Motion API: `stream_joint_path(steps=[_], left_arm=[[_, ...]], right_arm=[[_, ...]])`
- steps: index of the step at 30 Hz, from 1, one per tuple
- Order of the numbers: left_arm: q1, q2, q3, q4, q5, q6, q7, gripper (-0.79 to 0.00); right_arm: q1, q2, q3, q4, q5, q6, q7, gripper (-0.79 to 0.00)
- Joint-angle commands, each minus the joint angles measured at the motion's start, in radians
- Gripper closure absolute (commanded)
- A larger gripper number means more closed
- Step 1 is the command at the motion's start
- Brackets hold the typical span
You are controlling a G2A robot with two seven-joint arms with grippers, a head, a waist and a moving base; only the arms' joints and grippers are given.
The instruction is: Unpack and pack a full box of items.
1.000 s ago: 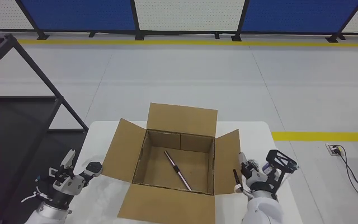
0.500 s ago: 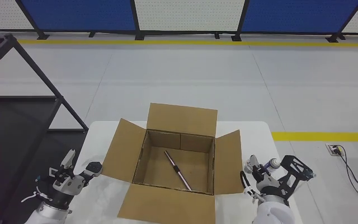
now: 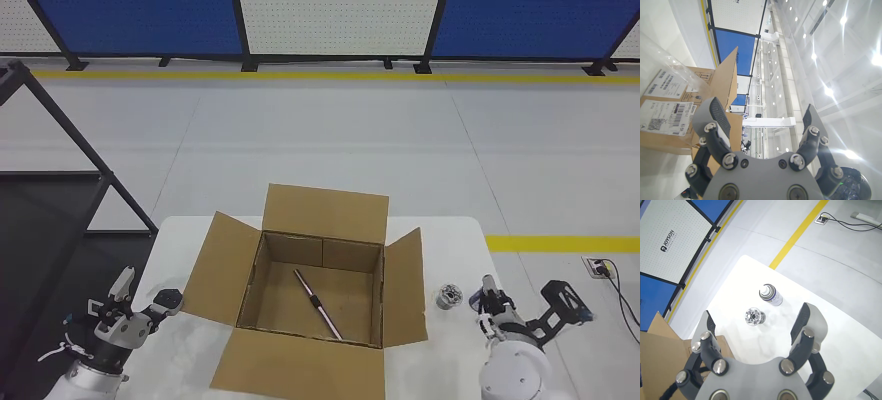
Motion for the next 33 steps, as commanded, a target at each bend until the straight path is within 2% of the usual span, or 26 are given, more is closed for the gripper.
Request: stream_joint_path(steps=[1,3,14,20,27,33], left_arm=[[0.0,0.0,0.0,0.0,0.0,0.0,0.0,-0.785],[0.0,0.0,0.0,0.0,0.0,0.0,0.0,-0.785],[0.0,0.0,0.0,0.0,0.0,0.0,0.0,-0.785],[0.0,0.0,0.0,0.0,0.0,0.0,0.0,-0.785],[0.0,0.0,0.0,0.0,0.0,0.0,0.0,-0.785],[0.0,0.0,0.0,0.0,0.0,0.0,0.0,-0.785]], right_arm=[[0.046,0.006,0.008,0.075,-0.03,-0.028,-0.01,-0.785],[0.084,0.011,0.009,0.15,-0.095,-0.012,-0.018,-0.785],[0.084,0.011,0.009,0.15,-0.095,-0.012,-0.018,-0.785],[0.097,0.019,0.013,0.213,-0.092,-0.082,-0.031,-0.785],[0.107,0.038,0.025,0.273,-0.195,-0.175,-0.01,-0.785],[0.14,0.049,0.029,0.356,-0.288,-0.173,-0.02,-0.785]])
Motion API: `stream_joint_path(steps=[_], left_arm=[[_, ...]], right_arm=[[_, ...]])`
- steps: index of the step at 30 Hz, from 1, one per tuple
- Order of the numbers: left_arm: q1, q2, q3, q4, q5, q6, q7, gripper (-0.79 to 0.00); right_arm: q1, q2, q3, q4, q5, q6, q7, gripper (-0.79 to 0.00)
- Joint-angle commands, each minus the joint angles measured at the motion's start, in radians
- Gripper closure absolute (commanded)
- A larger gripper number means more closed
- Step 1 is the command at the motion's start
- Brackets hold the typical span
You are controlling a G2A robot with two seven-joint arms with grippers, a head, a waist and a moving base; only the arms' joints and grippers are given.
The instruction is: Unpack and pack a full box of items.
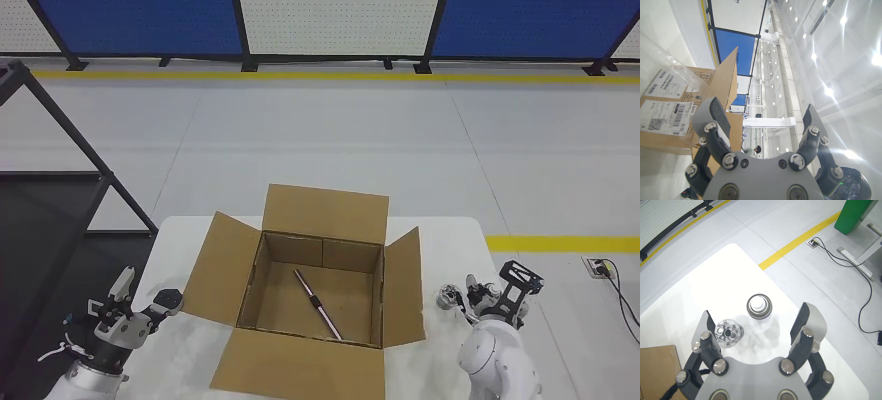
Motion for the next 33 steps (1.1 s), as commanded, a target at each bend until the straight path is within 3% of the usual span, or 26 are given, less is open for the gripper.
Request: stream_joint_path(steps=[1,9,11,12,13,19,23,29,33], left_arm=[[0.0,0.0,0.0,0.0,0.0,0.0,0.0,-0.785],[0.0,0.0,0.0,0.0,0.0,0.0,0.0,-0.785],[0.0,0.0,0.0,0.0,0.0,0.0,0.0,-0.785],[0.0,0.0,0.0,0.0,0.0,0.0,0.0,-0.785],[0.0,0.0,0.0,0.0,0.0,0.0,0.0,-0.785],[0.0,0.0,0.0,0.0,0.0,0.0,0.0,-0.785],[0.0,0.0,0.0,0.0,0.0,0.0,0.0,-0.785],[0.0,0.0,0.0,0.0,0.0,0.0,0.0,-0.785],[0.0,0.0,0.0,0.0,0.0,0.0,0.0,-0.785]], right_arm=[[0.013,0.002,-0.003,0.03,-0.03,0.01,0.004,-0.785],[0.049,0.013,0.01,0.091,-0.045,-0.006,0.038,-0.763],[0.05,0.015,0.012,0.096,-0.043,-0.008,0.038,-0.622],[0.051,0.015,0.013,0.097,-0.042,-0.009,0.038,-0.459],[0.051,0.016,0.015,0.098,-0.039,-0.009,0.04,-0.379],[0.05,0.021,0.019,0.101,-0.028,-0.015,0.043,-0.203],[0.053,0.024,0.02,0.106,-0.022,-0.016,0.046,-0.018],[0.04,0.027,0.018,0.068,0.011,-0.017,0.024,0.0],[0.004,0.024,0.013,-0.038,0.071,-0.001,-0.024,0.0]])
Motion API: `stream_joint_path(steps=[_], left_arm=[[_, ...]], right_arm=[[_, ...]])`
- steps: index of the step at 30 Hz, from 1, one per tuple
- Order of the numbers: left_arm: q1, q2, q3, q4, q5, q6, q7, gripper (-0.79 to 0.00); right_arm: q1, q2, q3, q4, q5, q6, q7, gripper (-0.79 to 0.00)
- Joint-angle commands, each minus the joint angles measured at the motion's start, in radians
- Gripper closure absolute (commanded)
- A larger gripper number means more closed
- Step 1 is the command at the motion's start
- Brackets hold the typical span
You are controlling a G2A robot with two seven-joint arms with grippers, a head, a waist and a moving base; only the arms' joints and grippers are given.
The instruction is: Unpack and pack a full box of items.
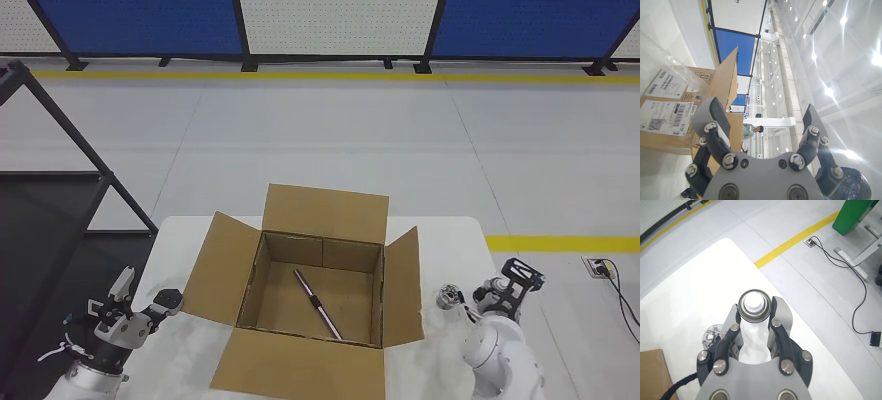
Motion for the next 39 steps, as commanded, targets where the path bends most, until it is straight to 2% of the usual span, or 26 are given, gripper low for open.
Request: stream_joint_path(steps=[1,4,9,17,21,29,36,39], left_arm=[[0.0,0.0,0.0,0.0,0.0,0.0,0.0,-0.785],[0.0,0.0,0.0,0.0,0.0,0.0,0.0,-0.785],[0.0,0.0,0.0,0.0,0.0,0.0,0.0,-0.785],[0.0,0.0,0.0,0.0,0.0,0.0,0.0,-0.785],[0.0,0.0,0.0,0.0,0.0,0.0,0.0,-0.785],[0.0,0.0,0.0,0.0,0.0,0.0,0.0,-0.785],[0.0,0.0,0.0,0.0,0.0,0.0,0.0,-0.785],[0.0,0.0,0.0,0.0,0.0,0.0,0.0,-0.785]], right_arm=[[-0.025,-0.002,-0.008,-0.073,0.029,0.004,-0.024,0.0],[-0.082,-0.005,-0.032,-0.222,0.107,-0.04,-0.05,0.0],[-0.165,-0.007,-0.119,-0.423,0.137,-0.105,-0.092,0.0],[-0.194,-0.006,-0.303,-0.572,0.056,-0.159,-0.089,0.0],[-0.182,-0.006,-0.366,-0.578,0.006,-0.156,-0.075,0.0],[-0.169,-0.001,-0.446,-0.564,0.04,-0.261,0.019,0.0],[-0.069,-0.016,-0.614,-0.425,-0.02,-0.202,0.012,0.0],[-0.032,-0.023,-0.64,-0.372,-0.047,-0.157,0.03,0.0]])
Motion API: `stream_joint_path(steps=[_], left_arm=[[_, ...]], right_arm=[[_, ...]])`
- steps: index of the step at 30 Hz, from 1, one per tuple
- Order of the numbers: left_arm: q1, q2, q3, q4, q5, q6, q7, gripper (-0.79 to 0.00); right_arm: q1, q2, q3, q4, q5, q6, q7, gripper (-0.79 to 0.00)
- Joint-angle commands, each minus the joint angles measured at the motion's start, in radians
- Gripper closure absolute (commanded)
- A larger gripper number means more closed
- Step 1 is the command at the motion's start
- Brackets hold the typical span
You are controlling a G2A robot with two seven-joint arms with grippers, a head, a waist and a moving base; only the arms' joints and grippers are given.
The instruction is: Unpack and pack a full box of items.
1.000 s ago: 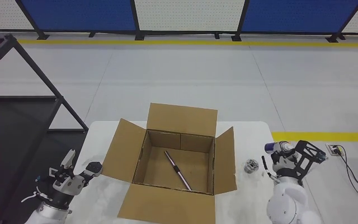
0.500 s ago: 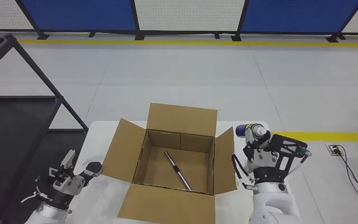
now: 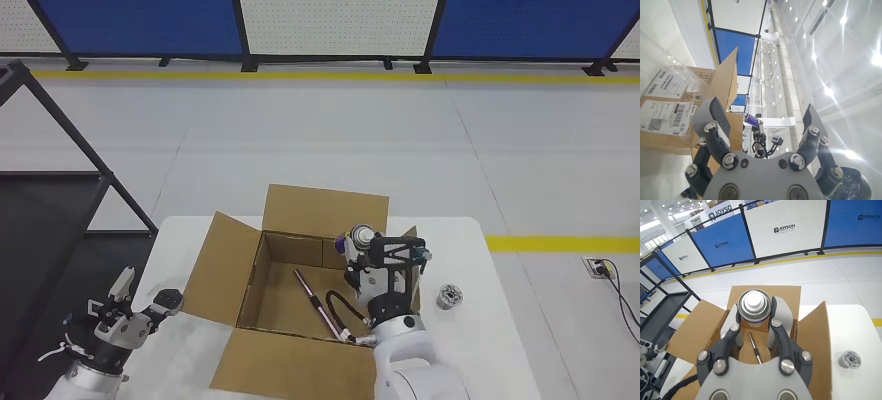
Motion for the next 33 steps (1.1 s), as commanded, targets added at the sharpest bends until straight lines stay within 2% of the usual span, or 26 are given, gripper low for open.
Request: stream_joint_path(steps=[1,12,15,20,26,33], left_arm=[[0.0,0.0,0.0,0.0,0.0,0.0,0.0,-0.785],[0.0,0.0,0.0,0.0,0.0,0.0,0.0,-0.785],[0.0,0.0,0.0,0.0,0.0,0.0,0.0,-0.785],[0.0,0.0,0.0,0.0,0.0,0.0,0.0,-0.785],[0.0,0.0,0.0,0.0,0.0,0.0,0.0,-0.785],[0.0,0.0,0.0,0.0,0.0,0.0,0.0,-0.785]], right_arm=[[0.004,0.0,-0.001,0.006,-0.002,0.006,0.005,0.0],[0.001,0.0,-0.006,0.013,0.001,-0.013,0.0,0.0],[0.032,0.001,-0.029,0.085,-0.033,-0.074,0.019,0.0],[0.169,-0.013,-0.086,0.271,-0.082,-0.112,0.117,0.0],[0.274,-0.036,-0.153,0.464,-0.168,-0.048,0.174,0.0],[0.29,-0.047,-0.15,0.558,-0.182,-0.024,0.206,0.0]])
